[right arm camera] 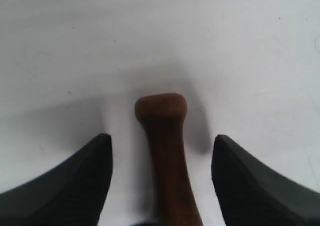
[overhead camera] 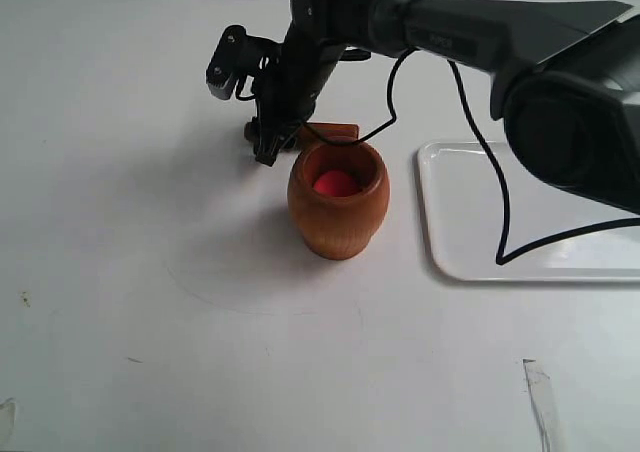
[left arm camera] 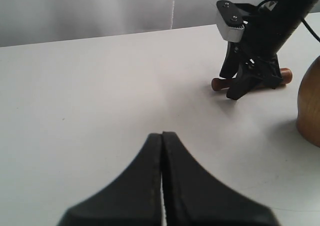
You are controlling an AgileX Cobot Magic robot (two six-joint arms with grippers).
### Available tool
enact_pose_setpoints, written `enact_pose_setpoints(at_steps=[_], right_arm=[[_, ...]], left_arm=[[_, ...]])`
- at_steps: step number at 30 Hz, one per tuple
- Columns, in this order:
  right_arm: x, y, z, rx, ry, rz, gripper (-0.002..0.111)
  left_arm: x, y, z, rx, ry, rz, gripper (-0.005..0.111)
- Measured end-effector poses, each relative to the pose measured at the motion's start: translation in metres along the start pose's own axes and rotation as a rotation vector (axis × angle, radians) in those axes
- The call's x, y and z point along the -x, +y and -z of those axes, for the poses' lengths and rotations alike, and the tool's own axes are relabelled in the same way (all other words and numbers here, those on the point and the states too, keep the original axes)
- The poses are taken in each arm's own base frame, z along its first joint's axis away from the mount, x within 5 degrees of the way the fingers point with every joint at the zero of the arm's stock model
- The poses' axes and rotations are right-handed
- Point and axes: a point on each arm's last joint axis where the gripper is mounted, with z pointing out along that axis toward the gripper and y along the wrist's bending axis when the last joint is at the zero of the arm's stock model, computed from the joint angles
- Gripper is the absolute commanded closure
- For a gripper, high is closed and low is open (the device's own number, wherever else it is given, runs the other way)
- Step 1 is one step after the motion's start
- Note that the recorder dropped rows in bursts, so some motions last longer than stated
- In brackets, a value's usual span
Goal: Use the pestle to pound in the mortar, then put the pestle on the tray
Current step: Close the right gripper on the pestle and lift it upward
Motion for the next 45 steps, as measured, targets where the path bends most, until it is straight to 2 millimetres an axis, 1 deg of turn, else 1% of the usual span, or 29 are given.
enact_pose_setpoints(at_steps=[9, 14, 20, 21, 24, 29, 31, 33, 36, 43, 45], right_arm=[[-0.001, 0.0, -0.001, 0.0, 0.006, 0.003, 0.083], [-0.003, -0.002, -0.001, -0.02, 0.028, 0.03, 0.093], [-0.003, -0.002, -0.001, -0.023, 0.031, 0.033, 0.095], [-0.003, -0.002, -0.001, -0.023, 0.031, 0.033, 0.097], [-0.003, -0.002, -0.001, -0.023, 0.031, 0.033, 0.108], [-0.003, -0.002, -0.001, -0.023, 0.032, 0.035, 0.108], [-0.002, -0.003, 0.003, -0.027, 0.032, 0.038, 0.108], [0.001, -0.004, 0.012, -0.038, 0.025, 0.044, 0.108], [0.011, -0.006, 0.039, -0.074, -0.014, 0.049, 0.108], [0.038, -0.009, 0.132, -0.207, -0.175, -0.009, 0.108], [0.042, -0.008, 0.151, -0.233, -0.208, -0.03, 0.108]], left_arm=[[0.0, 0.0, 0.0, 0.0, 0.0, 0.0, 0.107], [0.0, 0.0, 0.0, 0.0, 0.0, 0.0, 0.107], [0.0, 0.0, 0.0, 0.0, 0.0, 0.0, 0.107], [0.0, 0.0, 0.0, 0.0, 0.0, 0.0, 0.107], [0.0, 0.0, 0.0, 0.0, 0.0, 0.0, 0.107], [0.0, 0.0, 0.0, 0.0, 0.0, 0.0, 0.107], [0.0, 0.0, 0.0, 0.0, 0.0, 0.0, 0.107], [0.0, 0.0, 0.0, 0.0, 0.0, 0.0, 0.107], [0.0, 0.0, 0.0, 0.0, 0.0, 0.0, 0.107], [0.0, 0.0, 0.0, 0.0, 0.0, 0.0, 0.107], [0.0, 0.0, 0.0, 0.0, 0.0, 0.0, 0.107]])
